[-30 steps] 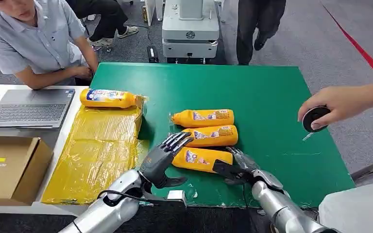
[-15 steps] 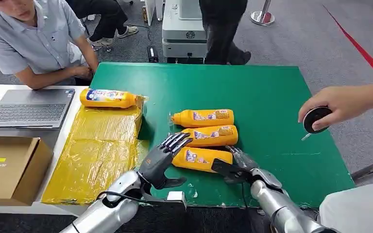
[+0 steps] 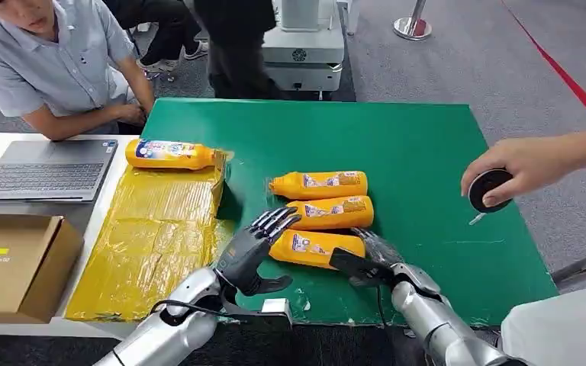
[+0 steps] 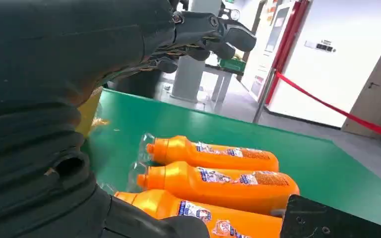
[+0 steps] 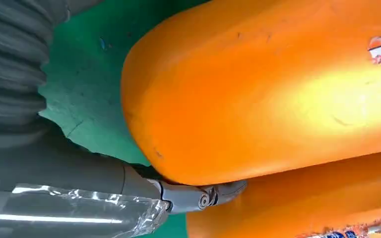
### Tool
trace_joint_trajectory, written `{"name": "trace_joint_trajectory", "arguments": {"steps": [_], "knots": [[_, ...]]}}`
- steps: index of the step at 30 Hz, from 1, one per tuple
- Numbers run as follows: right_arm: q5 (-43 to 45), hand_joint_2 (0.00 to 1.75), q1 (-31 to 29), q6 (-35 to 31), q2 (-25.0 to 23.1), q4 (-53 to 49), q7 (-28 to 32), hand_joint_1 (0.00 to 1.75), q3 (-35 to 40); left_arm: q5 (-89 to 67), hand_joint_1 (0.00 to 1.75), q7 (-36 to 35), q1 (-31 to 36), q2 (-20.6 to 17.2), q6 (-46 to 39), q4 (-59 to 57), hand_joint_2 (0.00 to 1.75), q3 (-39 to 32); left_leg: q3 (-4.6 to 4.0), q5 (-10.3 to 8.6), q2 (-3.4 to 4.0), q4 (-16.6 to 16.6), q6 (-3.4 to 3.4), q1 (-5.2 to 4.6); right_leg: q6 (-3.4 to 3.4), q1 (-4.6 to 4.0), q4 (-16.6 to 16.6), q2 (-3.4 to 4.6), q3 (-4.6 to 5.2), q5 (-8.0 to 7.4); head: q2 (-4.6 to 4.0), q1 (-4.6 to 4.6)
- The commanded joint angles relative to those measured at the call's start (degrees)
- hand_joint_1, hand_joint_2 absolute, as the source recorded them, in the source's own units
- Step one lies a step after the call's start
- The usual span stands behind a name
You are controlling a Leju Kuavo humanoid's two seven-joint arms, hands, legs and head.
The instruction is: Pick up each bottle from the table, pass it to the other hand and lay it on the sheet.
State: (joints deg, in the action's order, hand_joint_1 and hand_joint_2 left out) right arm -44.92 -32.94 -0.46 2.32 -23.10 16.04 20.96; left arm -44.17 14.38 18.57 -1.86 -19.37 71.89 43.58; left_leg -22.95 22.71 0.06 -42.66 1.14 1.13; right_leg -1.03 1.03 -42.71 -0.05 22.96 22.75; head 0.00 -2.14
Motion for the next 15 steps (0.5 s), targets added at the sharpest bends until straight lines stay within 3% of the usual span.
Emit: {"name": "trace_joint_trajectory", "arguments": {"steps": [1, 15], "knots": [[-0.02, 1.75, -5.07, 0.69, -0.30, 0.33, -0.22, 0.00, 0.84, 0.00, 0.00, -0.38, 2.69, 0.56, -0.34, 0.67, 1.75, -0.56, 0.00, 0.00, 0.00, 0.00, 0.00, 0.00, 0.00, 0.00, 0.00, 0.00, 0.00, 0.00, 0.00, 0.02], [2.87, 1.75, -7.98, 3.51, -1.46, 2.88, -1.56, 0.00, -1.16, 1.02, 0.00, 0.42, 4.68, 1.36, -0.54, -0.77, 1.75, 0.37, 0.00, 0.00, 0.00, 0.00, 0.00, 0.00, 0.00, 0.00, 0.00, 0.00, 0.00, 0.00, 0.00, 0.00]]}}
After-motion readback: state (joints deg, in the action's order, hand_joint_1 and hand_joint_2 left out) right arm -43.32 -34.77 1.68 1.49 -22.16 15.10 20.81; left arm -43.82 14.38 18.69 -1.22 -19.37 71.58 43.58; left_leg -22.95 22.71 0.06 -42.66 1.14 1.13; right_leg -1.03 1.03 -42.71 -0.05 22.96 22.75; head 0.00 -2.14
